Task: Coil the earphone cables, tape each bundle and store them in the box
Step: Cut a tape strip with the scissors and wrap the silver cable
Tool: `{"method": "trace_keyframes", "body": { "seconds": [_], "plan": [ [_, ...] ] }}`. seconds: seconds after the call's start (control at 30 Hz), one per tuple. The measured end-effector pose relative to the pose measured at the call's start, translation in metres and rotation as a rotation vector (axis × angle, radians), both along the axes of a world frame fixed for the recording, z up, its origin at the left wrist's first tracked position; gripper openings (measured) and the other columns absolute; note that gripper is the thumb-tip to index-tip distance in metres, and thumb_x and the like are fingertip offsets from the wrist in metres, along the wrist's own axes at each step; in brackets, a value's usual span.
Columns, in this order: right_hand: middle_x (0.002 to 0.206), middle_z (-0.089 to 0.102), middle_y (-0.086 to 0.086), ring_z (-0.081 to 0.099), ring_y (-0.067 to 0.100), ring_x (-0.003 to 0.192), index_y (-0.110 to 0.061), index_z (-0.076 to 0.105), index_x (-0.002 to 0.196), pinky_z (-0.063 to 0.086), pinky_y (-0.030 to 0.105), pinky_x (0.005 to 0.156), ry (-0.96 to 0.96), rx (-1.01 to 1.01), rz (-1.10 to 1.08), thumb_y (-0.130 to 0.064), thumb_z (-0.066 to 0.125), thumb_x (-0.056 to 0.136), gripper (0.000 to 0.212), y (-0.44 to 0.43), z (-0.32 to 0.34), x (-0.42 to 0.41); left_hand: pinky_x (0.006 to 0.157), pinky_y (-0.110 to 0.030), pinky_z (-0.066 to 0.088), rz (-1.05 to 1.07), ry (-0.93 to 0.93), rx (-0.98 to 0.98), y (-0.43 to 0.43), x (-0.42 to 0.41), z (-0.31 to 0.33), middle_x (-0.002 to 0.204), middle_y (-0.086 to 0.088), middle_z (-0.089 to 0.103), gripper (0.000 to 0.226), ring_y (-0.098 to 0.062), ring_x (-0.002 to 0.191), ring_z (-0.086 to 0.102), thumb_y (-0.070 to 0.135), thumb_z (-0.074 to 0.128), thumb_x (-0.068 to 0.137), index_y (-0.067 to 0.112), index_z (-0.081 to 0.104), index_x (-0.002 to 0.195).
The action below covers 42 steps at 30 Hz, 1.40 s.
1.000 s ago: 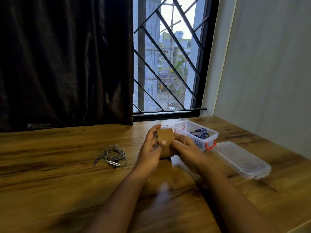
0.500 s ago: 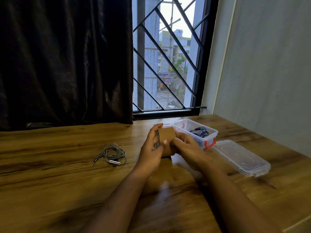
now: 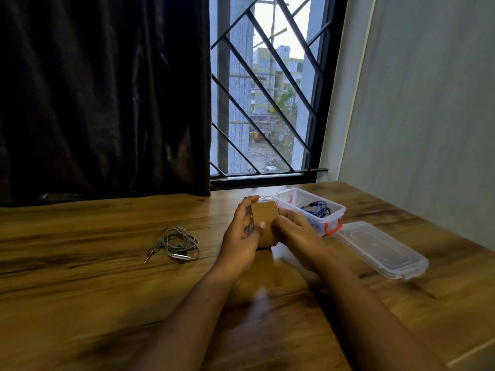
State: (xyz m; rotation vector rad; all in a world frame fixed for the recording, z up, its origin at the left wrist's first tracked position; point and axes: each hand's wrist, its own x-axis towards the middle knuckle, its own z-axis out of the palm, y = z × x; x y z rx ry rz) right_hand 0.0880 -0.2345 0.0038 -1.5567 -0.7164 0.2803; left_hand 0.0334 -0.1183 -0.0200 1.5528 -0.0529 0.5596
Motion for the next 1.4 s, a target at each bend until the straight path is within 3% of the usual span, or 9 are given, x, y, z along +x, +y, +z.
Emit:
{"method": "trace_keyframes", "body": {
  "seconds": [0.37, 0.5, 0.63, 0.77, 0.97, 1.1, 1.2, 1.3, 1.4],
  "plan": [
    [0.100, 0.063, 0.017, 0.057, 0.028, 0.096, -0.012, 0.061, 0.105, 0.050, 0.045, 0.091, 0.024, -0.027, -0.031, -0.002, 0.036, 0.094, 0.029, -0.002, -0.002, 0.003, 0.091, -0.042, 0.054, 0.021, 0.004, 0.024, -0.001, 0.001, -0.001, 0.134, -0.007, 0.053, 0.050, -0.021, 0.115, 0.057, 0.008, 0.050, 0.095, 0.042, 0.041, 0.131],
    [0.091, 0.063, 0.008, 0.056, 0.026, 0.092, -0.019, 0.062, 0.093, 0.047, 0.050, 0.092, -0.007, -0.014, -0.047, -0.009, 0.041, 0.097, 0.024, -0.001, -0.002, 0.001, 0.089, -0.036, 0.055, 0.007, 0.005, 0.018, 0.000, 0.000, -0.001, 0.132, -0.005, 0.055, 0.050, -0.018, 0.113, 0.059, 0.007, 0.049, 0.095, 0.041, 0.041, 0.132],
    [0.098, 0.061, 0.030, 0.055, 0.038, 0.087, -0.001, 0.062, 0.101, 0.047, 0.049, 0.087, -0.072, -0.049, -0.058, -0.006, 0.039, 0.097, 0.023, -0.001, -0.002, 0.003, 0.090, -0.038, 0.054, 0.016, 0.005, 0.040, 0.001, 0.002, -0.003, 0.132, -0.005, 0.055, 0.050, -0.018, 0.113, 0.058, 0.009, 0.050, 0.095, 0.042, 0.041, 0.131],
    [0.096, 0.066, 0.021, 0.060, 0.023, 0.087, -0.006, 0.064, 0.101, 0.050, 0.047, 0.088, -0.108, -0.086, -0.066, -0.008, 0.039, 0.098, 0.025, -0.001, -0.003, 0.008, 0.091, -0.039, 0.054, 0.023, -0.003, 0.052, 0.001, 0.003, -0.004, 0.131, -0.005, 0.054, 0.050, -0.018, 0.114, 0.058, 0.009, 0.050, 0.095, 0.040, 0.040, 0.133],
    [0.102, 0.061, 0.033, 0.056, 0.048, 0.101, 0.007, 0.061, 0.105, 0.045, 0.062, 0.091, -0.191, -0.119, -0.093, -0.010, 0.041, 0.093, 0.028, -0.001, -0.007, 0.012, 0.090, -0.041, 0.054, 0.024, -0.007, 0.074, 0.000, 0.003, -0.005, 0.130, -0.003, 0.055, 0.049, -0.016, 0.111, 0.059, 0.009, 0.051, 0.095, 0.039, 0.041, 0.132],
    [0.096, 0.065, 0.022, 0.063, 0.028, 0.086, 0.003, 0.059, 0.113, 0.057, 0.034, 0.079, -0.234, -0.074, -0.086, 0.006, 0.036, 0.095, 0.030, -0.005, -0.006, 0.013, 0.084, -0.039, 0.056, 0.061, -0.028, 0.067, 0.001, 0.002, -0.003, 0.126, -0.003, 0.057, 0.041, -0.020, 0.106, 0.061, 0.009, 0.048, 0.096, 0.034, 0.046, 0.128],
    [0.101, 0.064, 0.011, 0.064, 0.026, 0.089, -0.021, 0.053, 0.122, 0.058, 0.040, 0.077, -0.376, -0.010, -0.122, -0.002, 0.050, 0.092, 0.035, -0.007, -0.007, 0.010, 0.072, -0.033, 0.057, 0.129, -0.061, -0.020, 0.003, 0.000, 0.003, 0.115, 0.000, 0.062, 0.031, -0.021, 0.095, 0.065, 0.009, 0.044, 0.098, 0.028, 0.052, 0.120],
    [0.113, 0.053, -0.010, 0.060, 0.005, 0.091, -0.030, 0.050, 0.129, 0.056, 0.020, 0.067, -0.631, -0.064, -0.130, -0.010, 0.065, 0.086, 0.050, -0.010, -0.007, 0.008, 0.065, -0.023, 0.055, 0.200, -0.086, -0.060, 0.004, -0.002, 0.006, 0.108, 0.001, 0.065, 0.023, -0.015, 0.087, 0.065, 0.013, 0.044, 0.099, 0.023, 0.055, 0.116],
    [0.118, 0.044, -0.020, 0.056, -0.002, 0.095, -0.029, 0.056, 0.126, 0.052, 0.010, 0.070, -0.733, -0.154, -0.099, -0.020, 0.075, 0.080, 0.051, -0.008, -0.005, 0.006, 0.071, -0.027, 0.056, 0.231, -0.106, -0.052, 0.003, -0.005, 0.007, 0.104, 0.006, 0.065, 0.021, -0.014, 0.091, 0.066, 0.016, 0.045, 0.098, 0.029, 0.057, 0.109]
  ]
}}
